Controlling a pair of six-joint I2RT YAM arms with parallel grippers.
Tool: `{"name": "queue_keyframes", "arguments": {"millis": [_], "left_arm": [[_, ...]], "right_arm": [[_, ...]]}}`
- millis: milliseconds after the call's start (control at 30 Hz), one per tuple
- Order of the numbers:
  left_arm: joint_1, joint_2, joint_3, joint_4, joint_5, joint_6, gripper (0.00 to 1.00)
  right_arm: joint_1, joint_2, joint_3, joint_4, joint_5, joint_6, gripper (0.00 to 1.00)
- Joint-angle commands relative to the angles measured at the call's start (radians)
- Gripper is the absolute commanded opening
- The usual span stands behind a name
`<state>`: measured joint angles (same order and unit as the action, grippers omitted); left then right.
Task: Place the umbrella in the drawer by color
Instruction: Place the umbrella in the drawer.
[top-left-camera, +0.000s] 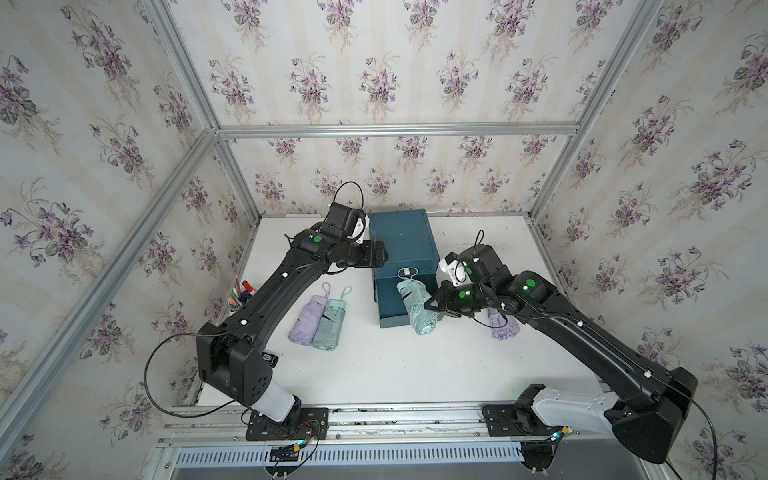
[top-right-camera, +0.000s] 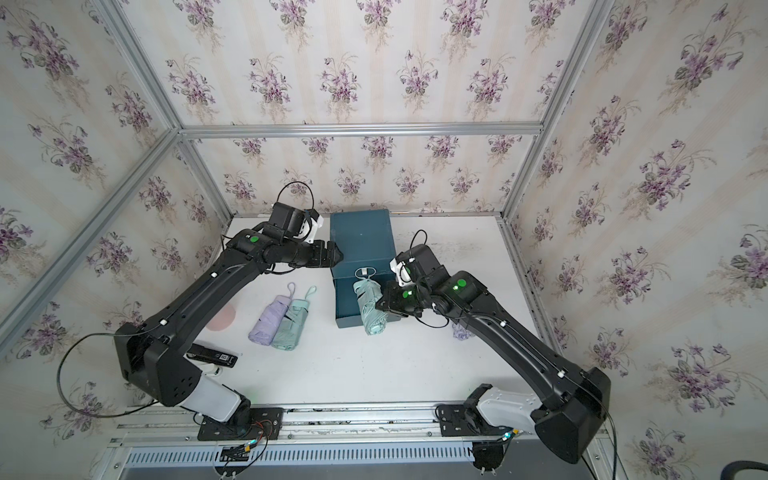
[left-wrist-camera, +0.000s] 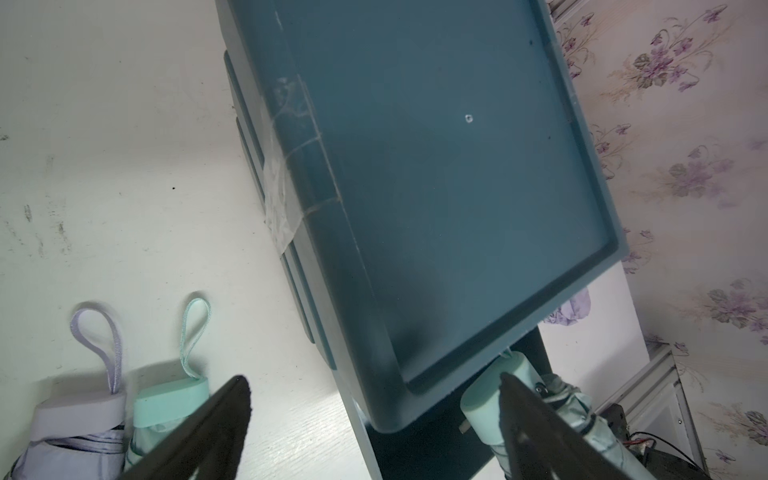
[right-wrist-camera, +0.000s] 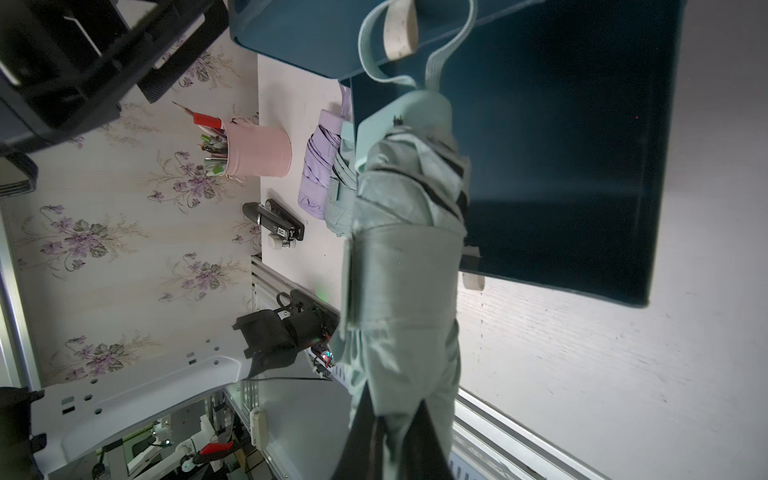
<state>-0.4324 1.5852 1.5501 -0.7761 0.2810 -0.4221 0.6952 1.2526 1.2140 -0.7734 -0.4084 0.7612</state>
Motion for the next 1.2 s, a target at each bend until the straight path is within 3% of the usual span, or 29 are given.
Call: {"name": "queue_keyframes", "arguments": {"millis": [0,233,633,833,1167], "left_arm": [[0.000,0.023,0.014,-0.012,-0.027,0.019,0.89],[0.000,0.056,0.001,-0.027,-0.049,0.039,0.81],[0.005,0.077,-0.014,-0.018,-0.070,0.048,0.77],[0.004,0.093,-0.015,-0.026,-0.088,0.060,0.70],[0.004,0.090,-0.030,-0.027,-0.095,0.081,0.62]], "right_arm": [[-0.016,0.032,0.018,0.016,-0.024,0.026,0.00],[-0.062,0.047,-0.024,0.061,-0.071,0.026,0.00],[-0.023,-0.186,0.025,-0.058,0.086,0.026,0.00],[-0.021,-0.192,-0.081,-0.020,-0.027,0.083,0.00],[-0.058,0.000,-0.062,0.060,-0.052,0.057,0.00]]}}
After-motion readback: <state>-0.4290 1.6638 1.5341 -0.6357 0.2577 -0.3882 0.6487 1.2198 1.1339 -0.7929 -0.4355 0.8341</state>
